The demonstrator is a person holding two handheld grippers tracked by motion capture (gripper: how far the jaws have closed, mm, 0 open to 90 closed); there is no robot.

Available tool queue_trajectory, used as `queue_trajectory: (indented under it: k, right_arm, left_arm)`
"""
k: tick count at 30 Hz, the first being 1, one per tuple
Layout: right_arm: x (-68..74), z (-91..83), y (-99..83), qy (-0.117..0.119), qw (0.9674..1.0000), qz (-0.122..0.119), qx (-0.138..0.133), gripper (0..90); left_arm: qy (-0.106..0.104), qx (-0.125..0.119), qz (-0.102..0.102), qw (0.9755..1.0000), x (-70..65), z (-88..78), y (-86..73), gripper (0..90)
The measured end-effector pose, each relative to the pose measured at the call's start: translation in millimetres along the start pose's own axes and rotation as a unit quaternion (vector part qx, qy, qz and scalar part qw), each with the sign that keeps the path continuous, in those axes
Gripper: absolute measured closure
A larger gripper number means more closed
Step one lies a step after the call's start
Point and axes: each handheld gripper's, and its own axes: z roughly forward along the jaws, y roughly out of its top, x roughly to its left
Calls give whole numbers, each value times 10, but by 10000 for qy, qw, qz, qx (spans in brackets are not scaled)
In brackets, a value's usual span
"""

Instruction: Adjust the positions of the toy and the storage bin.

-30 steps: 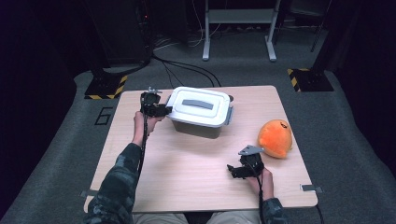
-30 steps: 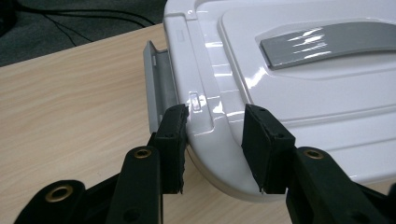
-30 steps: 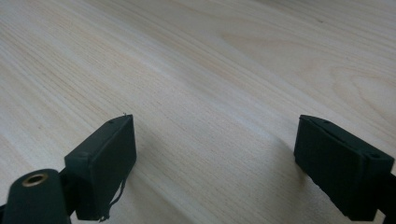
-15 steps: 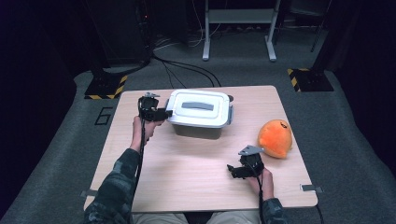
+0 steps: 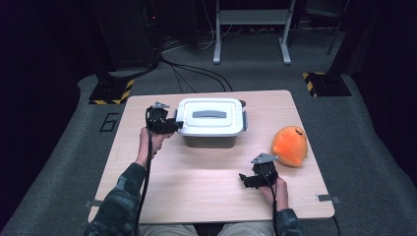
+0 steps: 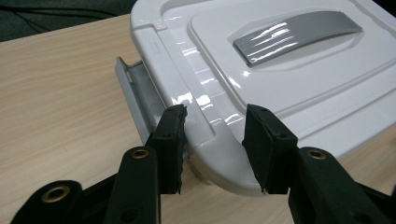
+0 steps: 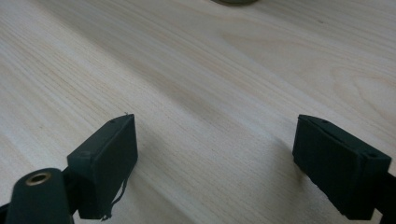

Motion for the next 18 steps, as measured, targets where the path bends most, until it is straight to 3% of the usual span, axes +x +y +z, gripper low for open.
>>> queue_trajectory:
  k: [8, 9, 11, 13, 18]
  right_arm:
    - [0, 0, 0, 1, 10000, 2, 2, 132]
    - [0, 0, 0, -1, 10000, 3, 1, 132]
    - [0, 0, 0, 1, 10000, 2, 1, 132]
    - [0, 0, 0, 1, 10000, 4, 1, 132]
    - [0, 0, 0, 2, 10000, 3, 1, 133]
  left_arm:
    - [65, 32, 128, 9999, -54, -37, -17, 587]
    - [82, 83, 281, 9995, -45, -40, -6, 586]
    - [102, 74, 336, 9994, -47, -18, 5, 571]
    - [109, 128, 366, 9992, -44, -7, 19, 524]
    - [216, 90, 489, 9985, -43, 37, 90, 307]
